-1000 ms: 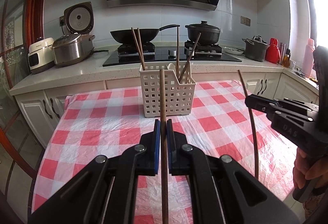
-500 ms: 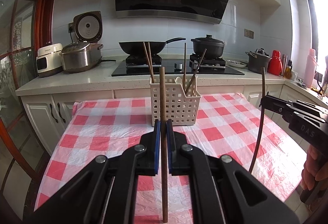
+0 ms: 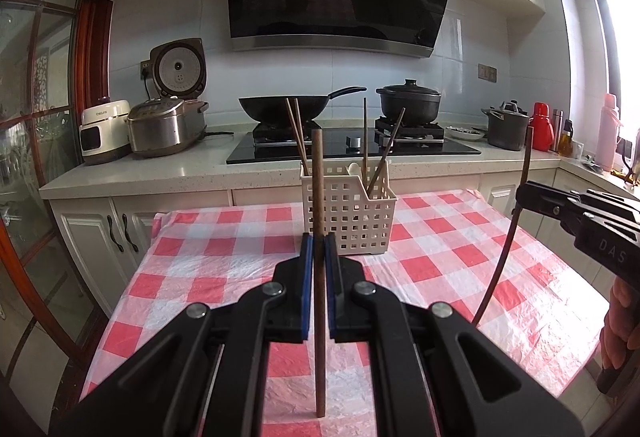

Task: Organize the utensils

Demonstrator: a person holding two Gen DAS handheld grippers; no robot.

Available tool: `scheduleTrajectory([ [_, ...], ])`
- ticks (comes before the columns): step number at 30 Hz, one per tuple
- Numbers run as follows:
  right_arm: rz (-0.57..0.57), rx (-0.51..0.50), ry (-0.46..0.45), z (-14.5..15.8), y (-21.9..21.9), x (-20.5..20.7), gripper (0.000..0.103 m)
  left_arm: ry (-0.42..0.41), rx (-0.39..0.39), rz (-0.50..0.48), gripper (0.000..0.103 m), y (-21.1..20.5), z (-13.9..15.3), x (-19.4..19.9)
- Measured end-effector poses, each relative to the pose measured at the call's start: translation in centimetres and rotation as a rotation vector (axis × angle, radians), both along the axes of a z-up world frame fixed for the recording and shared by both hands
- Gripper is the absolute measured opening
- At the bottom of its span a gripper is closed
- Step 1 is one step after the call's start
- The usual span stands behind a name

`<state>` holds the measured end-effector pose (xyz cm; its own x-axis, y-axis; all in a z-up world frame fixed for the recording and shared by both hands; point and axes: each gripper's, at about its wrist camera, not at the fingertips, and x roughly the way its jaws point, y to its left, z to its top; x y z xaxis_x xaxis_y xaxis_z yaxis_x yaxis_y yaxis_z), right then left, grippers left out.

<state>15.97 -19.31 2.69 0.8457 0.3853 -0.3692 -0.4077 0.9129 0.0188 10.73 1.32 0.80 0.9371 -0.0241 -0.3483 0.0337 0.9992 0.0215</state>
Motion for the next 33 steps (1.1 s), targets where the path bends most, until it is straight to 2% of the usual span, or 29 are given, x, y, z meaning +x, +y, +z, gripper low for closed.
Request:
scheduleTrajectory([
  [18, 0.013, -0.019, -0.008, 0.0, 0.7, -0.2, 0.006, -0.014, 0.001, -0.005, 0.006, 0.4, 0.2, -0.3],
  [26, 0.014, -0.023, -0.025, 0.8, 1.0, 1.3, 0.006, -0.013, -0.002, -0.034, 0.006, 0.3, 1.2, 0.7],
  [33, 0.011, -0.023, -0.056, 2.6, 1.2, 3.3, 0.006, -0.018, -0.009, -0.054, 0.006, 0.6, 3.2, 2.9],
])
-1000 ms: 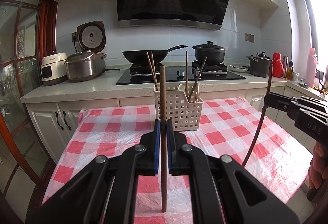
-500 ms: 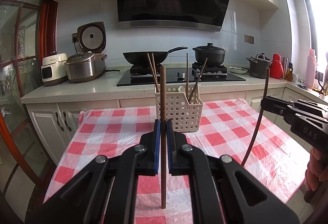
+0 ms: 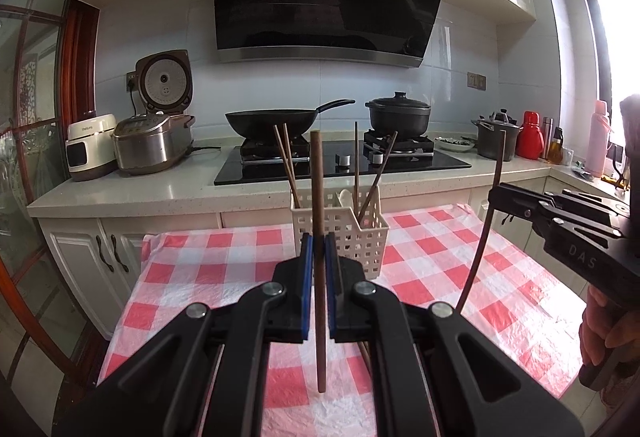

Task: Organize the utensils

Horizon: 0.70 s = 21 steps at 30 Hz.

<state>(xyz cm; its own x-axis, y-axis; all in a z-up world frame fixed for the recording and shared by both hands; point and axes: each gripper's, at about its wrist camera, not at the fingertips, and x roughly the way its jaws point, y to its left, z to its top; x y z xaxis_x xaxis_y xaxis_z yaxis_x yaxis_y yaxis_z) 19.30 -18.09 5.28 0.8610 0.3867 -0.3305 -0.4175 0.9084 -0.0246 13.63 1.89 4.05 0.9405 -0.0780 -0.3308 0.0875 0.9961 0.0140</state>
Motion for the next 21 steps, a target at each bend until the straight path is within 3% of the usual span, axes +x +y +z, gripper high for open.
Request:
scheduleTrajectory([
  [9, -0.004, 0.049, 0.011, 2.7, -0.1, 5.1, 0.006, -0.014, -0.018, 0.015, 0.006, 0.9, 4.0, 4.8],
  [21, -0.033, 0.073, -0.021, 7.1, 0.8, 11.2, 0.006, -0.079, -0.004, 0.018, 0.006, 0.0, 11.5, 12.0],
])
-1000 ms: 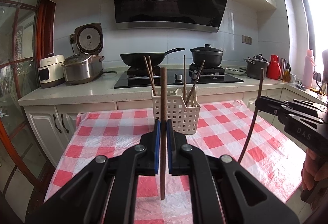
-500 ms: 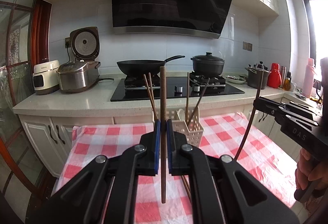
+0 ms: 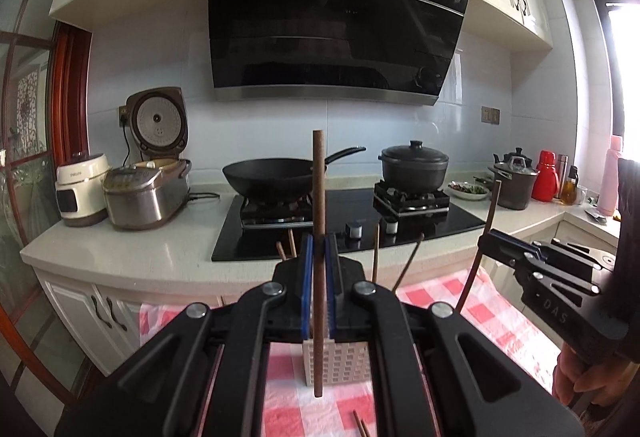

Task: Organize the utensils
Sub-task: 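Lower both chopsticks tip-first into the white basket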

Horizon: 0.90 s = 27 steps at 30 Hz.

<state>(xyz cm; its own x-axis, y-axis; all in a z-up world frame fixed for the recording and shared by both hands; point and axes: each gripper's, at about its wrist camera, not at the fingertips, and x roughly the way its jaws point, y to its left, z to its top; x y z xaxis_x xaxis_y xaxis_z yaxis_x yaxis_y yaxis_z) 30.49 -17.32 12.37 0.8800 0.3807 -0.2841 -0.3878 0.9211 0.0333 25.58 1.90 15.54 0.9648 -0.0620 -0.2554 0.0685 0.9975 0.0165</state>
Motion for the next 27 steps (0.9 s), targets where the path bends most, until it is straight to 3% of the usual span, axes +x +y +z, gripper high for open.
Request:
scheduleTrajectory([
  [6, -0.014, 0.019, -0.005, 1.1, 0.4, 3.4, 0.006, -0.03, 0.021, 0.003, 0.006, -0.7, 2.1, 3.5],
  [15, 0.01, 0.032, 0.029, 0.5, 1.8, 7.7, 0.006, -0.028, 0.002, -0.006, 0.006, -1.0, 2.6, 8.5],
  [27, 0.058, -0.005, 0.159, -4.0, 3.9, 11.5, 0.006, 0.109, -0.086, -0.029, 0.006, 0.1, -3.3, 13.5],
])
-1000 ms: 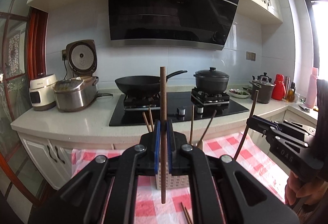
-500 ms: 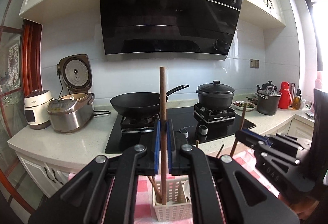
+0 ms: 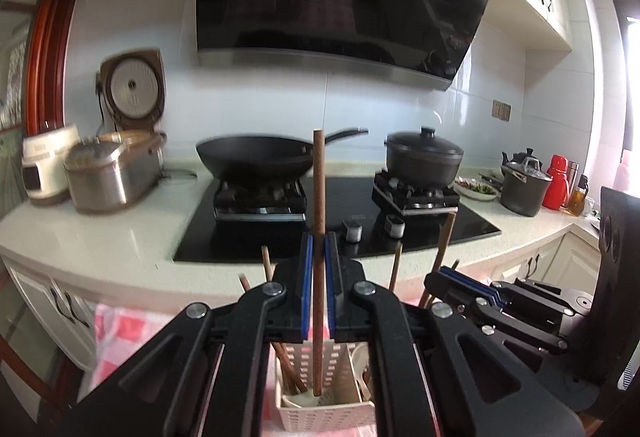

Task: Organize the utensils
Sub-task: 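Lower both chopsticks tip-first into the white basket, then open both tools to release the chopsticks in the basket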

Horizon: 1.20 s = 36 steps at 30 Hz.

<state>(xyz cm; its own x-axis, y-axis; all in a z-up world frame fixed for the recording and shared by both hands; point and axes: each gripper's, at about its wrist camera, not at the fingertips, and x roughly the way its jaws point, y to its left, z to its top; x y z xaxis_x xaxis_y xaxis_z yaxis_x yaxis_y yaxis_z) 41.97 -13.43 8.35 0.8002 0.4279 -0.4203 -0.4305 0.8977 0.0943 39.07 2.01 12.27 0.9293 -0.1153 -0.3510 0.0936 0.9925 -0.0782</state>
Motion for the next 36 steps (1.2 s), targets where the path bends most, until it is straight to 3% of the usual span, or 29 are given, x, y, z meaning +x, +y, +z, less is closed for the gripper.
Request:
scheduleTrajectory([
  [10, 0.016, -0.038, 0.116, -3.4, 1.5, 2.0, 0.006, 0.148, 0.004, -0.033, 0.006, -0.4, -5.7, 2.3],
  [13, 0.015, -0.033, 0.115, -4.1, 1.7, 2.3, 0.006, 0.188, 0.007, -0.03, 0.006, -0.3, -7.2, 2.7],
  [18, -0.001, -0.017, 0.131, -4.4, 2.0, 3.2, 0.006, 0.205, 0.039, -0.01, 0.007, -0.3, -8.8, 2.7],
  [19, -0.006, -0.021, 0.134, -4.5, 2.1, 3.4, 0.01, 0.207, 0.038, 0.001, 0.01, -0.2, -9.0, 2.7],
  [21, -0.021, -0.031, 0.134, -4.7, 2.1, 3.7, 0.013, 0.204, 0.025, 0.012, 0.029, 0.2, -8.9, 2.6],
  [22, -0.026, -0.033, 0.132, -4.8, 2.0, 3.7, 0.019, 0.191, 0.019, 0.024, 0.045, 0.5, -8.7, 2.4],
  [23, -0.03, -0.028, 0.124, -4.9, 1.8, 3.5, 0.035, 0.173, 0.016, 0.038, 0.053, 0.7, -8.5, 2.0],
  [25, -0.035, -0.001, 0.099, -4.7, 1.1, 2.9, 0.054, 0.146, 0.021, 0.056, 0.054, 1.1, -7.9, 1.2],
  [31, -0.025, 0.034, 0.022, -3.5, -1.1, -0.2, 0.054, 0.041, 0.059, 0.102, 0.068, 2.0, -5.9, -3.2],
  [36, -0.025, 0.082, -0.013, -2.6, -3.5, -3.5, 0.054, -0.02, 0.051, 0.179, 0.084, 3.3, -6.0, -7.9],
])
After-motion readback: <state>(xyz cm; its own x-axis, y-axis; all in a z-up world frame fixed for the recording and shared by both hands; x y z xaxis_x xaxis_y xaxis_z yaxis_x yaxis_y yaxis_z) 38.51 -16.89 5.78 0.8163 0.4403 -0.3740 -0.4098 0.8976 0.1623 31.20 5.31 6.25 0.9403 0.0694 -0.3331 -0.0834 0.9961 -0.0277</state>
